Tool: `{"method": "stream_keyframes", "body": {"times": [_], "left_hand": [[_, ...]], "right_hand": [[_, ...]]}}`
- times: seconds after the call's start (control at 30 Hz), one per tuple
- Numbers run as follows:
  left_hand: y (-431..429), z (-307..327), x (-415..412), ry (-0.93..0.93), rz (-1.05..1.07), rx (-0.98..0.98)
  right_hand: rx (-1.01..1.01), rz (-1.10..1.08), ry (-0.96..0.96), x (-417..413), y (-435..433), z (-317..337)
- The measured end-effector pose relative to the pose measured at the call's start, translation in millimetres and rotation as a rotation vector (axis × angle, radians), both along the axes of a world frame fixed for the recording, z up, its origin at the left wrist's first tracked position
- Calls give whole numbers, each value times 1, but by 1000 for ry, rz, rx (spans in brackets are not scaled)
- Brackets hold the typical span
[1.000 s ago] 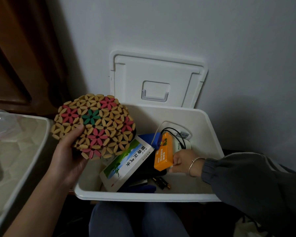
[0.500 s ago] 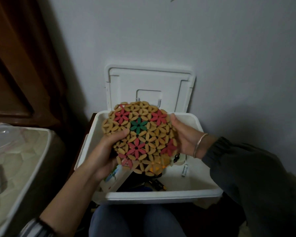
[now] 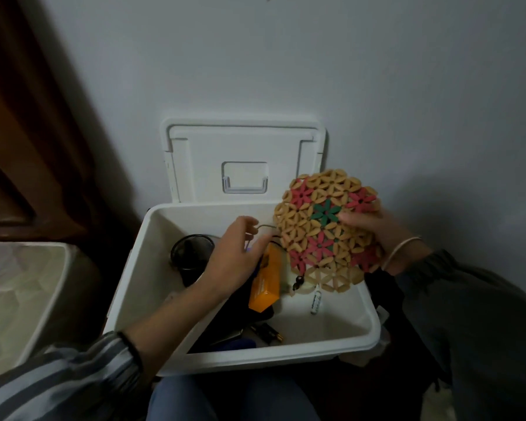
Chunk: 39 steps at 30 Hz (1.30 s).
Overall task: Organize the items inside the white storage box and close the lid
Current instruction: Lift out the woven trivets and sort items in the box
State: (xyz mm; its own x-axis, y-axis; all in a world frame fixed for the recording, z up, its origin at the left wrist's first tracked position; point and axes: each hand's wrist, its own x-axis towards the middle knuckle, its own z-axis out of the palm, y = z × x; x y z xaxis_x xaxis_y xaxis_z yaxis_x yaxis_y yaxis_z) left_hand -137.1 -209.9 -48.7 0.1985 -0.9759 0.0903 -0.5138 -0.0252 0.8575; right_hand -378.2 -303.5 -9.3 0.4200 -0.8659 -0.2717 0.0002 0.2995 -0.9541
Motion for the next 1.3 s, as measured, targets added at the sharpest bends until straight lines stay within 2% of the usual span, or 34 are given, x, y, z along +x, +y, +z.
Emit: {"method": "stream_keyframes", "body": {"times": [0.03, 0.07, 0.13, 0.2, 0.3, 0.37, 0.43, 0.53, 0.6, 0.67, 0.73, 0.93, 1.1, 1.3], "left_hand": [[1, -11, 1, -217, -57, -115], [3, -20, 1, -397, -202, -191], [6, -38, -1, -681, -593, -218], [8, -53, -5, -937, -853, -200], [2, -65, -7, -1298, -1034, -244], [-3, -65, -6, -1426, -1108, -244], [-5, -63, 0, -1464, -1128, -282], [-7, -59, 15, -1417, -1118, -361], [-6, -59, 21, -1523, -1070, -375], [-4, -65, 23, -1605, -1099, -247], [-3, -70, 19, -1592, -1135, -133], [-4, -91, -20, -1348, -1129, -165], [-5, -117, -40, -1481, -1186, -54], [-7, -135, -50, -1492, -1230, -11]], "right_hand": [[8, -61, -14, -8, -2, -4], [22, -120, -28, -16, -4, -7], [38, -203, -46, -28, -7, -12], [38, -249, -53, -35, -10, -16], [54, -277, -60, -40, -12, -20], [60, -275, -75, -41, -14, -24], [63, -279, -95, -40, -15, -28], [61, -294, -144, -36, -17, -36], [63, -313, -181, -34, -17, -41], [73, -325, -210, -31, -17, -45], [72, -337, -221, -30, -17, -48], [75, -358, -201, -31, -17, -51], [92, -345, -206, -33, -15, -48], [95, -359, -201, -38, -14, -45]]}}
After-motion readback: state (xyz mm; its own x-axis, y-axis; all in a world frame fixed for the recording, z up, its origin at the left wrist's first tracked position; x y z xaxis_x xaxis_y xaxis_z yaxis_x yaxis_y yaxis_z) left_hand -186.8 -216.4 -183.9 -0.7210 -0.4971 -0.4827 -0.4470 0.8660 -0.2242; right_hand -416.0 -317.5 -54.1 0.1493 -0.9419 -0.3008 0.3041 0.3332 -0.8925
